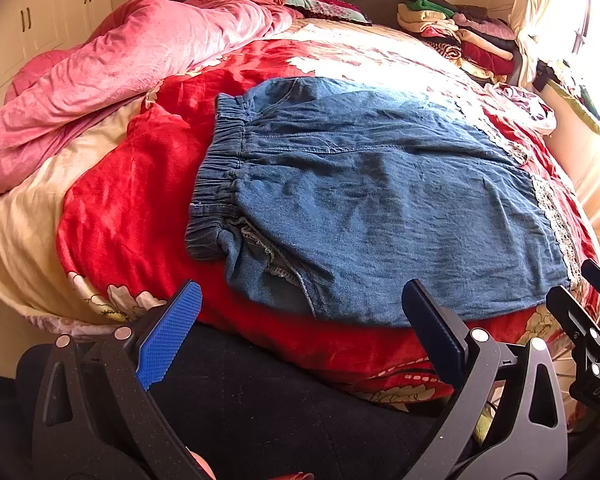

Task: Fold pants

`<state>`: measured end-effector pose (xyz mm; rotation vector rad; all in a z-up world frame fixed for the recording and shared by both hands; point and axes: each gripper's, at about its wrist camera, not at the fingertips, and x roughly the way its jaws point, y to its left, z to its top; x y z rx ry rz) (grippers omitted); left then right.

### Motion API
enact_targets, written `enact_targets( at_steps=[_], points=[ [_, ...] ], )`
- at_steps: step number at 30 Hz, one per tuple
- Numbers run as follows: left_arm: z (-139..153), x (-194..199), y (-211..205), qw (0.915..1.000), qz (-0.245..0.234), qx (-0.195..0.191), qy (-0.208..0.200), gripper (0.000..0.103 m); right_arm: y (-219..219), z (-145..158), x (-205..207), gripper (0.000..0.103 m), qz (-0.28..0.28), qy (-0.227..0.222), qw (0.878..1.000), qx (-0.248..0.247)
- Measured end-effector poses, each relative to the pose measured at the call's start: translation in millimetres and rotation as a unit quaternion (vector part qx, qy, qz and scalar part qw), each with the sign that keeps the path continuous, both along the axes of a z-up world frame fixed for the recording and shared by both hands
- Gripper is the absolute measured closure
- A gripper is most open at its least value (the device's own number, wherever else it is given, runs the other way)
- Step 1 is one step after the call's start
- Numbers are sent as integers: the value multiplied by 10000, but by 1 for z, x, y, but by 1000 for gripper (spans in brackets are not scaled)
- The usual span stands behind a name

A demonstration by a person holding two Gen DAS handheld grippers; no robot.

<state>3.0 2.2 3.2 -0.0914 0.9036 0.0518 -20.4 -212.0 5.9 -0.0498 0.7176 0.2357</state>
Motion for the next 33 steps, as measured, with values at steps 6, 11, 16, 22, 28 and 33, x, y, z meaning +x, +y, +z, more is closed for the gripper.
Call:
enact_targets(
  at_steps=[6, 11, 16, 22, 28, 33],
  points=[
    [1, 1, 3, 10000, 6, -3, -1, 8, 0, 0, -1, 4, -12, 0, 10000, -12],
    [0, 1, 2, 10000, -2, 0, 0, 8, 0, 0, -1, 4, -6, 0, 10000, -14],
    [4, 0, 8, 10000, 12, 4, -8, 9, 1, -1, -1, 4, 7, -1, 10000, -31],
    [2, 1, 11, 10000, 28, 13, 16, 9, 2, -1, 1, 4, 20, 0, 10000, -56],
    [-2, 4, 11, 10000, 70, 30, 26, 9, 1, 1, 10, 4, -18, 5, 10000, -13],
    [-3, 13, 19, 9998, 176, 44, 39, 8, 7, 4, 21, 4, 86, -8, 9999, -81]
  ],
)
